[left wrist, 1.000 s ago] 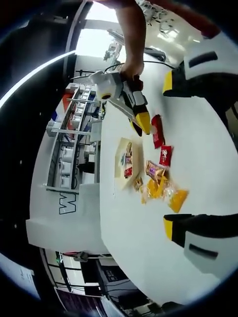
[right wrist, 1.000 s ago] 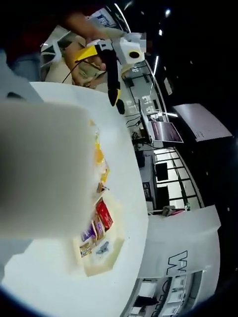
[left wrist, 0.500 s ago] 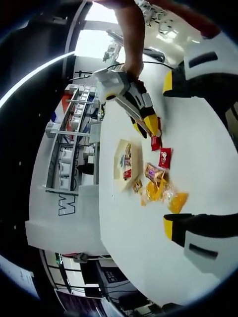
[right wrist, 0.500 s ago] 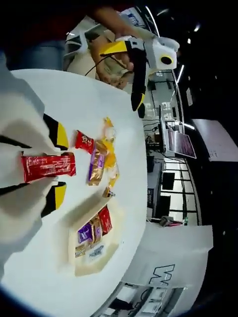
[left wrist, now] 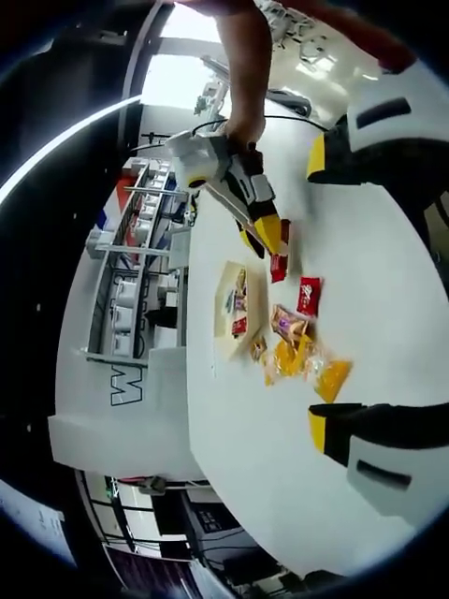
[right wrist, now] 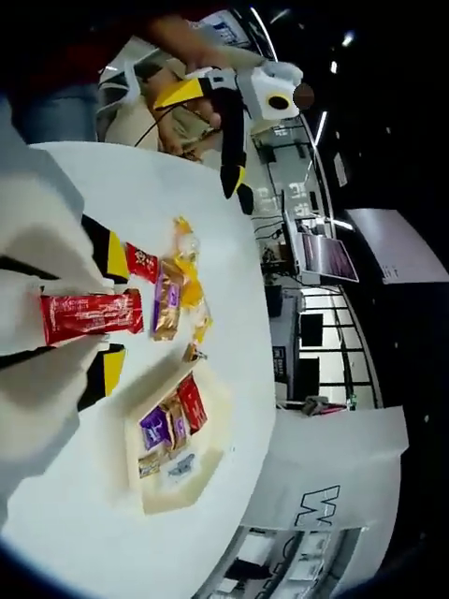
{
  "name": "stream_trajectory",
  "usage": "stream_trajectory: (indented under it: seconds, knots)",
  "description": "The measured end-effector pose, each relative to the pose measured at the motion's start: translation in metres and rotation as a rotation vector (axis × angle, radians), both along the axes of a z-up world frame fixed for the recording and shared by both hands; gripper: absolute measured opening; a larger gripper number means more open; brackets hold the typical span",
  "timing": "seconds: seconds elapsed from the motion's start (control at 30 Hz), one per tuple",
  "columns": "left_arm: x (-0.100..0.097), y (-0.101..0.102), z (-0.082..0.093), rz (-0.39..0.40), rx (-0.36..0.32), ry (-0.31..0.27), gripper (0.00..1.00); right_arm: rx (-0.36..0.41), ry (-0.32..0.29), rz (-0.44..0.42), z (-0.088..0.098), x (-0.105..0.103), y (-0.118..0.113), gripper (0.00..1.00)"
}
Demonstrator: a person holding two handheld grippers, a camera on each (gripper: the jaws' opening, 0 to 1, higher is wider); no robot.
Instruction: Place the target food into the container with the food tongs after gripping and lifting it, then release it inside without dropping or visibly crushing the food.
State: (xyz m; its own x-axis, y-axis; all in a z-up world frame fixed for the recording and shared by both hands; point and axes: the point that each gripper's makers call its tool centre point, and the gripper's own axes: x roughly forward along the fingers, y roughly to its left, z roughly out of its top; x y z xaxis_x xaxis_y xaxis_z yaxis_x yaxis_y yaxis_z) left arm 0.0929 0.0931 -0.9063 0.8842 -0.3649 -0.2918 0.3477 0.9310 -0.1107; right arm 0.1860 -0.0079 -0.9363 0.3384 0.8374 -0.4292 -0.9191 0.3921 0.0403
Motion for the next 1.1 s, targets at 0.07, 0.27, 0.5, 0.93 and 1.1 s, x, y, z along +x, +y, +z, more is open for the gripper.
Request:
stream_trajectory:
  seconds: [0.07,0.27,0.5,0.93,1.1]
  knots:
    - [-0.001,-0.001,0.000,-0.003,-0.003,-0.001,0.95,0.017,-0.007,-0.010,0.007,0.004,-0.001,0.19]
    - [0.003,-0.003,0.001,-0.007,-0.009,-0.005,0.95,0.033,-0.001,-0.032,0.018,0.011,-0.003,0.19]
    - [0.003,-0.006,0.000,-0.020,-0.007,-0.003,0.95,0.061,-0.005,-0.060,0.028,0.018,-0.007,0.19]
    - [0.001,0.001,-0.002,-0.006,-0.009,0.002,0.94,0.123,-0.034,-0.107,0.061,0.043,-0.008,0.19]
    - [0.001,0.002,0.001,-0.005,-0.006,-0.002,0.94,0.126,-0.063,-0.134,0.076,0.064,-0.010,0.19]
